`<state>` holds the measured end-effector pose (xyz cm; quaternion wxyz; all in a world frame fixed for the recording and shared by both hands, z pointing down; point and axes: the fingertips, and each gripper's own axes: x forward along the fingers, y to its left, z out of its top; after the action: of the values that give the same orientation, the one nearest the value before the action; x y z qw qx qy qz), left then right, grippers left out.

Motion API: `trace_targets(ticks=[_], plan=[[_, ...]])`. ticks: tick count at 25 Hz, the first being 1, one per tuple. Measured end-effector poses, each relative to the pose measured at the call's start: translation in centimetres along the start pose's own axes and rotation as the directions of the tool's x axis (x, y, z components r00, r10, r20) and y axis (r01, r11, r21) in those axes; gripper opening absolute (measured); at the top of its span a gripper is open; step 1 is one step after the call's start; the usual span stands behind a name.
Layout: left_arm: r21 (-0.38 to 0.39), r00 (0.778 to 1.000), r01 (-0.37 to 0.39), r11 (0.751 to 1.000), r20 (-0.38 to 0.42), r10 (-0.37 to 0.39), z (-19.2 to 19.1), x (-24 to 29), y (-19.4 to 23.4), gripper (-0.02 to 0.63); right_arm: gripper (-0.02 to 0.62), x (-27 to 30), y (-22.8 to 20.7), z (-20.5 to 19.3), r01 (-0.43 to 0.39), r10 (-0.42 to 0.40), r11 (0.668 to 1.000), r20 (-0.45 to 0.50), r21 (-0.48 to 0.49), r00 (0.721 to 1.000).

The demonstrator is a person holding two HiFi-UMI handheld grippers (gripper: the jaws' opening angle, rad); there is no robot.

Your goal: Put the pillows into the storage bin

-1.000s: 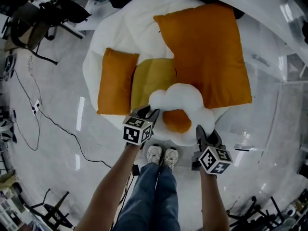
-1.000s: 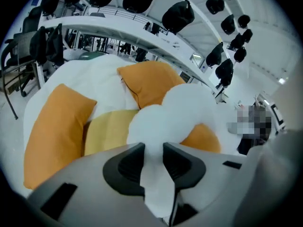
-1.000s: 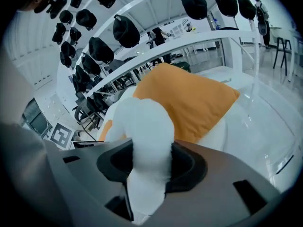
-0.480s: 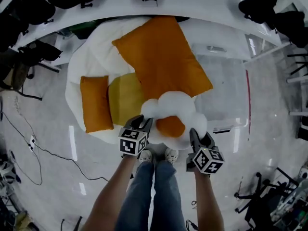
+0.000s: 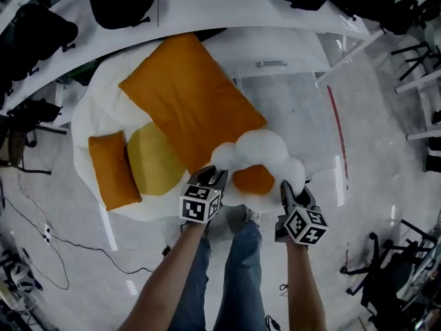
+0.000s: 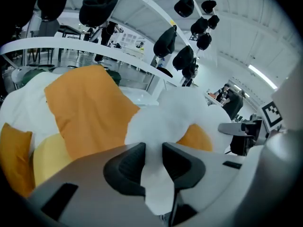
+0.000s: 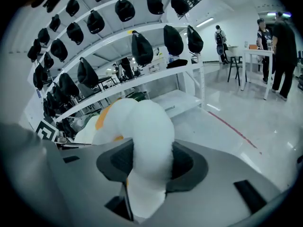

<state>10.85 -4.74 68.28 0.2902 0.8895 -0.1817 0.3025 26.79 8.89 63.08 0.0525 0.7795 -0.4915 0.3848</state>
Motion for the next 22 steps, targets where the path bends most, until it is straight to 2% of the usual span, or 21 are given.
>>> trace_targets(ticks=[12, 17, 22], plan=[[-0.034, 0.999, -0.010, 0.999, -0.044, 0.009, 4.4, 17.4, -10.1, 0.118, 0.184, 6.1, -18.7, 7.3, 0.049, -0.050, 0.999, -0.050, -0.003, 0.998], [-0.062, 0.997, -0.048, 0.997, -0.059, 0.044, 5.2, 23.9, -10.8, 0.118, 0.190, 11.2, -24.1, 8.8, 0.053, -0.054, 0.998, -0.087, -0.023, 0.995], [-0.059, 0.992, -0.098, 0.993, -0.091, 0.093, 4.3, 28.9, -9.7, 0.118, 0.202, 16.4, -27.4, 8.0, 0.050, -0.057, 0.997, -0.126, -0.054, 0.990]])
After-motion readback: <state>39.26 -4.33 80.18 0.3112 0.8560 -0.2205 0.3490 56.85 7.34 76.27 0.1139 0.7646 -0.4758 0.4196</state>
